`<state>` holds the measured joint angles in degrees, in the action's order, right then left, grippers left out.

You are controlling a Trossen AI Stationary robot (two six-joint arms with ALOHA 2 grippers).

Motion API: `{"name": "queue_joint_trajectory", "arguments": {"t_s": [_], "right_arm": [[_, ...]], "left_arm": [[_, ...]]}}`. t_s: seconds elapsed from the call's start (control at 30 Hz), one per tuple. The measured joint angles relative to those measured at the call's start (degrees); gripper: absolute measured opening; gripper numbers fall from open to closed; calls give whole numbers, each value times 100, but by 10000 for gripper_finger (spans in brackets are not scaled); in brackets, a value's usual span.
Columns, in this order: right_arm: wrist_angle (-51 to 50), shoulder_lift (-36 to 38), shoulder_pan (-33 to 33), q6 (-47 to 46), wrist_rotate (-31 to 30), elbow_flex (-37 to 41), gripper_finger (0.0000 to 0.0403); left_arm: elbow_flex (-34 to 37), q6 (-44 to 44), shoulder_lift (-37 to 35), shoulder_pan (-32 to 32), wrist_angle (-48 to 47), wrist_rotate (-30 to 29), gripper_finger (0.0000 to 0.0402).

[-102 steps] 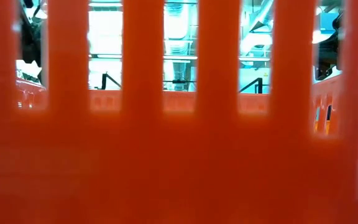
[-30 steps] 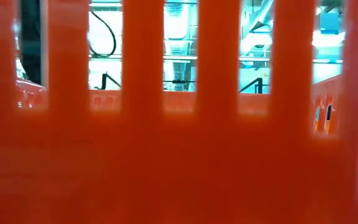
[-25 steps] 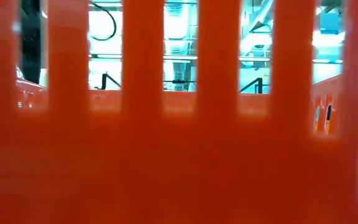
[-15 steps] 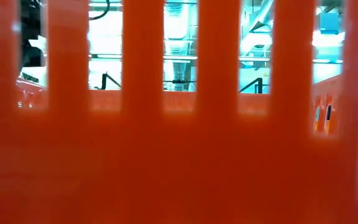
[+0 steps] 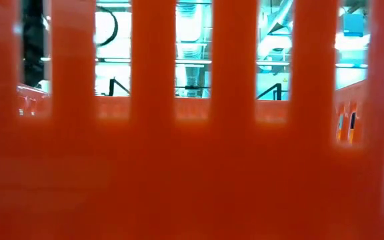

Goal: Stack baskets on shelf by color
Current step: Put the middle red bin on the shelf

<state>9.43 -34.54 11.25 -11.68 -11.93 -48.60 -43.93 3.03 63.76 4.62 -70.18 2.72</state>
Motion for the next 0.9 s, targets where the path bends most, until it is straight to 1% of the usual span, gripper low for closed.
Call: {"name": "queue_joint_trajectory", "arguments": {"t_s": [0.07,0.2,0.33,0.43,0.6,0.77,0.9], "right_arm": [[-1,0,-2,1,1,0,153],[-4,-65,-1,2,8,-3,154],[-68,-94,0,-4,14,-4,151],[-39,-155,0,-50,21,-4,149],[-57,-166,0,-92,30,-4,151],[-47,-162,0,-90,54,-4,153],[-48,-164,0,-49,62,-4,149]], "left_arm": [[66,46,227,-1,38,-68,140],[105,216,576,-4,133,-439,140],[97,310,778,-4,230,-779,140],[87,327,797,-4,368,-942,140],[99,341,801,-47,460,-1003,140],[202,372,817,-211,569,-811,140],[205,369,924,-277,595,-793,140]]}}
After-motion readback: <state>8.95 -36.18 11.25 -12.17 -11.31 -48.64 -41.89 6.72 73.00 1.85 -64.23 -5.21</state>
